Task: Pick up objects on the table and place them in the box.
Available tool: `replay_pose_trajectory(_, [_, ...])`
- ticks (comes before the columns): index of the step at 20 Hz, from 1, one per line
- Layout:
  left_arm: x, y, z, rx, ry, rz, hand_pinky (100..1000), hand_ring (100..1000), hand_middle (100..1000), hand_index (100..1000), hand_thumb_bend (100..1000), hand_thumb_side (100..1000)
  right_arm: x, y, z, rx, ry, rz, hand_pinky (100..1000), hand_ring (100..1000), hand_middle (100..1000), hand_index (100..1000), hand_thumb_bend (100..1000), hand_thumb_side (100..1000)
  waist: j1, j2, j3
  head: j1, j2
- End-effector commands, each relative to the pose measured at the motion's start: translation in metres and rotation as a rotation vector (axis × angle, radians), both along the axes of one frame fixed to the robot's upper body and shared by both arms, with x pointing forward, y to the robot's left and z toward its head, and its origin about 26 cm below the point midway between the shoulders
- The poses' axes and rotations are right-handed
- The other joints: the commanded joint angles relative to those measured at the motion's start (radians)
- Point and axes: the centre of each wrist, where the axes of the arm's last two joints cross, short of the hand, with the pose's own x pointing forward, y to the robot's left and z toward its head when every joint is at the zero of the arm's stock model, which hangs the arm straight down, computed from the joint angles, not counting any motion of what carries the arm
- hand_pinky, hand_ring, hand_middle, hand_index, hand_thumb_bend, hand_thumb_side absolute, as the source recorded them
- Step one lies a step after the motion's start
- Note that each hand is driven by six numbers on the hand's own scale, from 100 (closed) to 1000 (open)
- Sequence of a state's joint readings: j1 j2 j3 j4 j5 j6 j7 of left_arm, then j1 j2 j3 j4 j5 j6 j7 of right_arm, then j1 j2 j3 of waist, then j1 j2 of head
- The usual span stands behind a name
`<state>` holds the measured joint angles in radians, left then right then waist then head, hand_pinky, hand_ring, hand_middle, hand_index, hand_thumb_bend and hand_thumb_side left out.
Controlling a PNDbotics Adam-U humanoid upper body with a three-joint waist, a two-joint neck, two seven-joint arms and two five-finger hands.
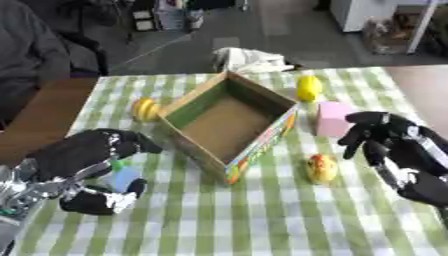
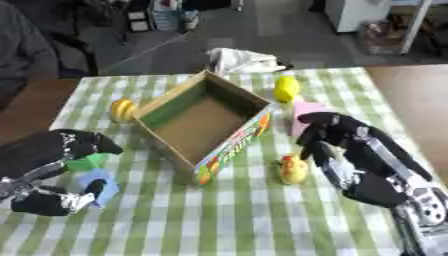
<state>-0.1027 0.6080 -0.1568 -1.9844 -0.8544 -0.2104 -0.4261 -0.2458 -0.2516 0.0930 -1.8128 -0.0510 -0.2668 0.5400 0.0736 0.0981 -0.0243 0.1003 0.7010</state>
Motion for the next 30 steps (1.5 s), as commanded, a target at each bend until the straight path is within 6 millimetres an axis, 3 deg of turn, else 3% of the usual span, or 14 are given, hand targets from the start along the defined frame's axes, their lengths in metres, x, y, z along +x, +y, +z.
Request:
replay_pose_trajectory(1, [-0.003, -0.002, 0.001, 0.044, -0.039, 0.094, 743, 731, 766, 898, 100, 337, 0.001, -0.002, 0.007, -0.014, -0.025, -0.002, 695, 516, 574, 835, 100, 456, -0.002, -0.009, 0.0, 0.001, -0.012])
replay_pose_trajectory(13, [-0.005, 0.004, -0.017, 0.086, 0.009, 0.253, 770, 762, 807, 927, 123, 363, 0.001, -0.002, 0.006, -0.014, -0.021, -0.006, 693, 514, 571, 833, 100, 454, -0.005, -0.007, 0.005, -0.007, -0.009])
replay_pose_trajectory(20, [-0.008, 0.019, -0.015, 0.172, 0.095, 0.219, 795, 807, 841, 962, 351, 437, 0.002, -0.004, 0.007, -0.017, -0.022, -0.014, 691, 513, 569, 832, 100, 452, -0.004, -0.006, 0.008, 0.006, 0.021])
replay_pose_trajectory(25, [-0.008, 0.031, -0.013, 0.213, 0.114, 0.246, 802, 819, 849, 969, 425, 460, 0.002, -0.004, 0.006, -0.019, -0.023, -0.019, 690, 512, 568, 832, 100, 452, -0.003, -0.006, 0.01, 0.012, 0.045])
replay_pose_trajectory(30, [0.0, 0.041, -0.014, 0.245, 0.122, 0.245, 810, 830, 859, 980, 458, 472, 0.002, -0.004, 0.006, -0.02, -0.023, -0.019, 689, 511, 567, 831, 100, 452, -0.003, -0.007, 0.008, 0.008, 0.05])
